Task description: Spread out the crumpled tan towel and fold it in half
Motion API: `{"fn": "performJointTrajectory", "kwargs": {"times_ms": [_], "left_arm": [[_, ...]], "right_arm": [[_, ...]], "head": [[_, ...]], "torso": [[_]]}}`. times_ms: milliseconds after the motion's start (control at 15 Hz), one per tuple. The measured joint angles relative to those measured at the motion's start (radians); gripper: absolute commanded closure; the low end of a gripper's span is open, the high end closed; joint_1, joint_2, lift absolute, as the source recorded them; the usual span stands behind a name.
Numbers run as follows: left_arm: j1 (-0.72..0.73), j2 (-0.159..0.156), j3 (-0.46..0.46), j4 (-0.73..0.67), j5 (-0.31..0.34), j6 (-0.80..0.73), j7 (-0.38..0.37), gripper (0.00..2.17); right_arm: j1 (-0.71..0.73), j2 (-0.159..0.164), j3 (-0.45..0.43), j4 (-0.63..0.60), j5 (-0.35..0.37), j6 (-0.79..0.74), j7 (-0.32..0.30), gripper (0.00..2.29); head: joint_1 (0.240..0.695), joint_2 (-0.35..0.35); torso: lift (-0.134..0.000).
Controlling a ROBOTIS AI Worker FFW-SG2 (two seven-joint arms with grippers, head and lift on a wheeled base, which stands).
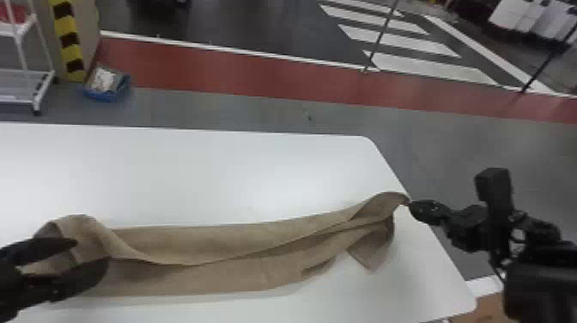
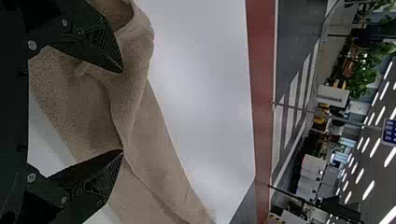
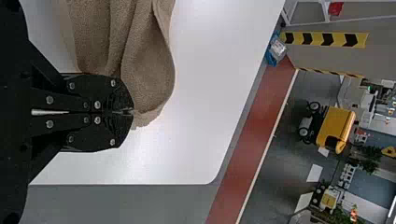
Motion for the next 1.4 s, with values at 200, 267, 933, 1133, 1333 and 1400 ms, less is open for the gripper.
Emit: {"fn": "performJointTrajectory", "kwargs": {"times_ms": [200, 267, 933, 1133, 1333, 1400], "left_arm": [[-0.041, 0.003, -0.06, 0.096, -0.015, -0.007, 0.008, 0.33], [-0.054, 0.003, -0.087, 0.115, -0.028, -0.012, 0.014, 0.33], [-0.084, -0.003, -0.167, 0.131, -0.061, -0.129, 0.07, 0.33], [0.022, 0.002, -0.169, 0.011, -0.16, -0.111, 0.143, 0.33], [0.102, 0.002, -0.251, -0.025, -0.229, -0.109, 0.338, 0.33], [0.12, 0.003, -0.293, -0.025, -0.257, -0.109, 0.408, 0.33]], "right_arm": [[0.005, -0.001, -0.006, -0.007, 0.001, 0.002, 0.003, 1.21], [0.008, -0.002, -0.011, -0.009, -0.001, 0.003, 0.004, 1.21], [0.018, -0.001, -0.026, 0.002, -0.01, -0.01, 0.001, 1.21], [0.013, -0.002, -0.023, 0.024, -0.014, -0.032, -0.002, 1.21], [0.006, 0.004, -0.008, 0.034, -0.01, -0.037, -0.004, 1.21], [0.006, 0.005, -0.008, 0.035, -0.008, -0.036, -0.004, 1.21]], "head": [[0.695, -0.35], [0.695, -0.35], [0.695, -0.35], [0.695, -0.35], [0.695, -0.35], [0.695, -0.35]], "torso": [[-0.12], [-0.12], [-0.12], [-0.12], [-0.12], [-0.12]]}}
